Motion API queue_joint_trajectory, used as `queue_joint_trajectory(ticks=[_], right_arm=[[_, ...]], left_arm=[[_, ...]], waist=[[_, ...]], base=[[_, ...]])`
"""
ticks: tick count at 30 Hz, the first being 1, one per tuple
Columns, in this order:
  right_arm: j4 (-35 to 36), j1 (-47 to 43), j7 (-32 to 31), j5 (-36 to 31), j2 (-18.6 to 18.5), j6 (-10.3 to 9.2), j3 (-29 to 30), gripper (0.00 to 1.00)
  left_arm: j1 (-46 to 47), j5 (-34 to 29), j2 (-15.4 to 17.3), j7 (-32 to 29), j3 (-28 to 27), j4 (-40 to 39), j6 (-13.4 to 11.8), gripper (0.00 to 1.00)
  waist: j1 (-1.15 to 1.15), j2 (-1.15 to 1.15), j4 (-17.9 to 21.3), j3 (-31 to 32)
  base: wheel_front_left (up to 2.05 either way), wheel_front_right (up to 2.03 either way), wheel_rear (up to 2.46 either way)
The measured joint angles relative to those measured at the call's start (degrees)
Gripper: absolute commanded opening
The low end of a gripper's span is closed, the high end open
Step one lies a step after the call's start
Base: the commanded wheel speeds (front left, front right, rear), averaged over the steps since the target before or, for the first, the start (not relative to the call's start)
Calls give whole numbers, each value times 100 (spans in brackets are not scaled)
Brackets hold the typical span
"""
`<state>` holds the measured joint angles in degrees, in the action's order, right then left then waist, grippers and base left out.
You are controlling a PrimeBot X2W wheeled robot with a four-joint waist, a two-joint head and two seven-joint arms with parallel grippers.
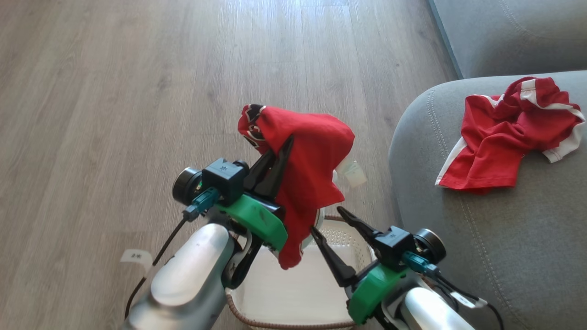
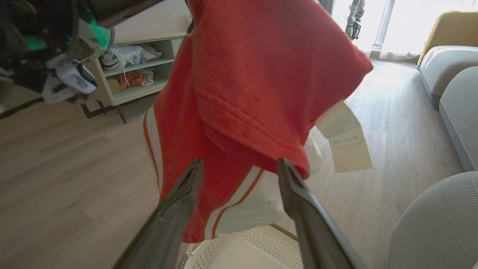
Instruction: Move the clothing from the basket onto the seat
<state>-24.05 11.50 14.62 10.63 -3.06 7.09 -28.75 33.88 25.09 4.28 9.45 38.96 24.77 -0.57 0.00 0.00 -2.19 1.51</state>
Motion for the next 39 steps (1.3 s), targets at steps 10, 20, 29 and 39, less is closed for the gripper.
queue_joint_trajectory(ticks=[10,20,29,39], right_arm=[[-146,391,0,149,-16,0,89,100],[-109,574,0,-549,-22,0,94,100],[-304,1054,0,-711,-24,0,60,100],[-347,1051,0,-432,-27,0,292,0]], left_arm=[[192,-1,-42,-36,98,-156,-47,0],[193,0,-43,-37,202,-347,-53,0],[196,36,-57,-81,282,-483,-54,0],[187,155,-49,-79,293,-523,-74,0]], waist=[[0,0,40,-41],[0,0,61,-61],[0,0,-29,-100],[0,0,-66,-103]], base=[[0,0,0],[0,0,0],[0,0,0],[0,0,0]])
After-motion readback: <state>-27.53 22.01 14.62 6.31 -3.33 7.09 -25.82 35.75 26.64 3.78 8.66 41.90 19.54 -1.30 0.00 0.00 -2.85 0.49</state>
